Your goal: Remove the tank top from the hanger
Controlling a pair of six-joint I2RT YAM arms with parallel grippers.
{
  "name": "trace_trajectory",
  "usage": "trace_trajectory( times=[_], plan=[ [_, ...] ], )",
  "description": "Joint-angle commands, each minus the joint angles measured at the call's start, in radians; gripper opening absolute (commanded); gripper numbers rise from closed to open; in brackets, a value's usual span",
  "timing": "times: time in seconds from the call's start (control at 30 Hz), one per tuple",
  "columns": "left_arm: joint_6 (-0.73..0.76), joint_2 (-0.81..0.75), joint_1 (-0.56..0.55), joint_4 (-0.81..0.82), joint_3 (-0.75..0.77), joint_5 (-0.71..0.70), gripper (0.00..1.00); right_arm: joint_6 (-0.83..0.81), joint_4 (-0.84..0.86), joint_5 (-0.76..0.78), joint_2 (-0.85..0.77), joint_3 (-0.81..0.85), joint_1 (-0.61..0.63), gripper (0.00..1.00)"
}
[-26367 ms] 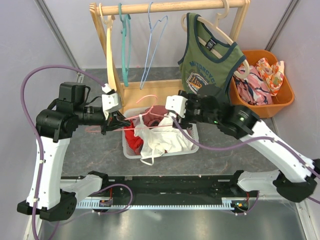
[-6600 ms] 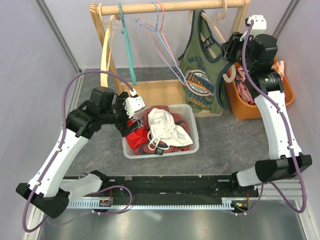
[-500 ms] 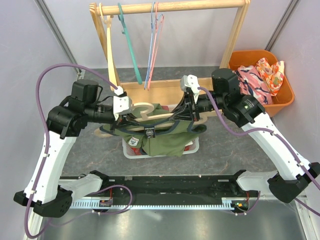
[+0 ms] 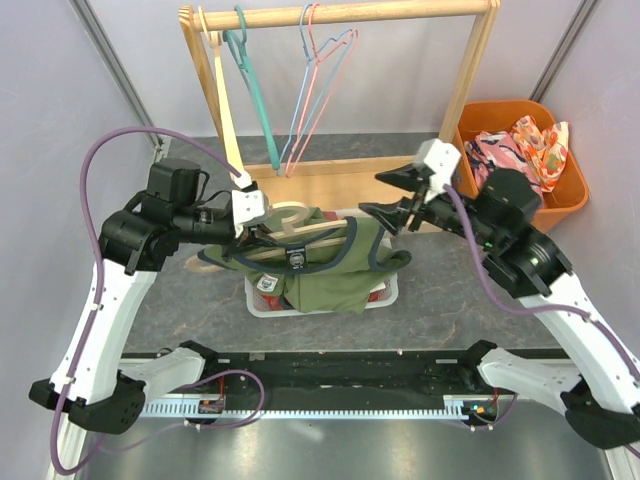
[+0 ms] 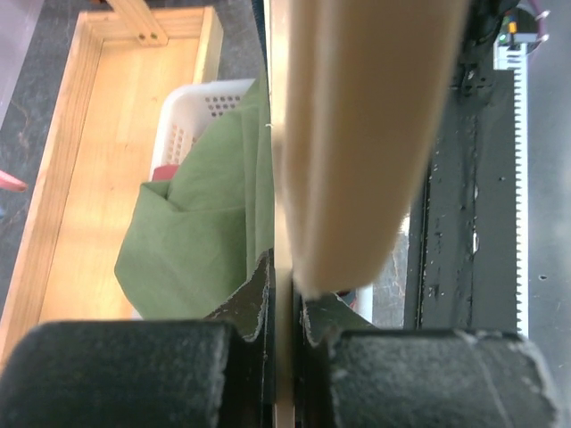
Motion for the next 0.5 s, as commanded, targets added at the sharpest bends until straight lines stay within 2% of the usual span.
trace_trajectory(
  times=[0.0, 0.07, 0.1, 0.13, 0.2, 0.3, 0.47],
  plan=[
    [-0.030, -0.004, -0.001, 0.067, -0.006, -0.048, 0.02, 0.061, 0.117, 0.181, -0.108, -0.068, 0.002, 0.67],
    [-0.041, 0.004, -0.002, 0.088, 0.006, -0.076, 0.02, 0.073, 0.118, 0.167, -0.143, -0.114, 0.003, 0.66],
    [-0.040, 0.014, -0.002, 0.093, 0.014, -0.096, 0.02, 0.076, 0.117, 0.158, -0.171, -0.160, 0.003, 0.63],
    [-0.044, 0.022, -0.002, 0.096, 0.035, -0.105, 0.02, 0.076, 0.109, 0.146, -0.183, -0.179, 0.003, 0.53],
    [-0.053, 0.045, -0.002, 0.096, 0.060, -0.116, 0.02, 0.073, 0.079, 0.129, -0.205, -0.221, 0.003, 0.49],
    [-0.069, 0.051, 0.004, 0.093, 0.081, -0.095, 0.02, 0.084, 0.071, 0.115, -0.216, -0.263, 0.003, 0.59],
    [-0.067, 0.031, 0.022, 0.091, 0.055, -0.088, 0.02, 0.117, 0.088, 0.089, -0.197, -0.306, 0.002, 0.56]
  ],
)
